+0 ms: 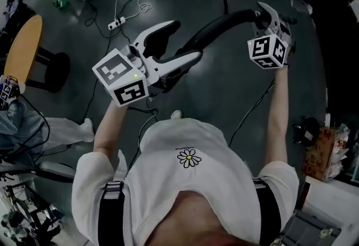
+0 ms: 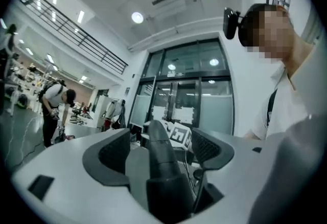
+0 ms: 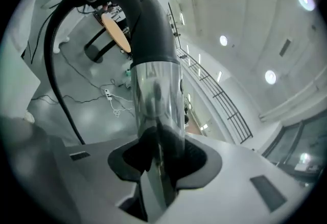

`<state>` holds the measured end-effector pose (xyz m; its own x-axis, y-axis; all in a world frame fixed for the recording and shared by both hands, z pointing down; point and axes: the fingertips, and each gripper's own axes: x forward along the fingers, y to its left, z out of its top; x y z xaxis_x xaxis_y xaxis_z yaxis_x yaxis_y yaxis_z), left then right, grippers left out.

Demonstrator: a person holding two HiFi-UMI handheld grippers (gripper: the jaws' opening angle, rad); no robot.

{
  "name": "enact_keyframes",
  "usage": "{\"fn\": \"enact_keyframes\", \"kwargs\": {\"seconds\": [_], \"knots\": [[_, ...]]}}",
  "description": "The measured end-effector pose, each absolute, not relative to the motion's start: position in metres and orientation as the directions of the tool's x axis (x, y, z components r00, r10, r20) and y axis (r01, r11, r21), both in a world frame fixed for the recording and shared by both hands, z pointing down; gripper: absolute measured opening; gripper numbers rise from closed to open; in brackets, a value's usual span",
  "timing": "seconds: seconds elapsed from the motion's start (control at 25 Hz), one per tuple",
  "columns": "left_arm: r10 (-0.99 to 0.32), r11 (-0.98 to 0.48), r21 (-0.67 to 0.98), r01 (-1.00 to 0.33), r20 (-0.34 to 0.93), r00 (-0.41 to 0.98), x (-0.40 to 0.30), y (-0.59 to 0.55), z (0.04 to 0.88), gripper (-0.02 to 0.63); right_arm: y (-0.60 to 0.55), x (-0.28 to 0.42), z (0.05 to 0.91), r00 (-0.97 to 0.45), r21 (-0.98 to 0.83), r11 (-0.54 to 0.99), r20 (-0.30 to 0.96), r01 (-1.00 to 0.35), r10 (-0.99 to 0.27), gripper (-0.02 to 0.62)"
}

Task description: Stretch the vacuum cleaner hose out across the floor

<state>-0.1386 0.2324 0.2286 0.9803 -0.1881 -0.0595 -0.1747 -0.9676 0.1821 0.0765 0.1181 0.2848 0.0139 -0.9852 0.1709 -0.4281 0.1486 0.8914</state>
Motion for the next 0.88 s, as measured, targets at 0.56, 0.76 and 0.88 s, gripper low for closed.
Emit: {"fn": "enact_keyframes", "kwargs": {"seconds": [0.56,0.76,0.88], "knots": [[0.298,-0.814,0.47,0.343,-0.17,0.939,-0.105,0.274,0.23,0.354,0.132,-0.02,0.225,-0.23,0.994,0.027,0.002,-0.105,-0.973,0.15],[0.301,-0.738,0.554,0.385,-0.24,0.923,-0.091,0.262,0.222,0.354,0.149,-0.057,0.24,-0.31,0.997,0.038,0.015,-0.067,-0.95,0.15],[0.36,-0.68,0.585,0.441,-0.257,0.897,-0.095,0.269,0.229,0.354,0.147,-0.069,0.238,-0.324,0.998,0.025,0.004,-0.062,-0.946,0.15]]}}
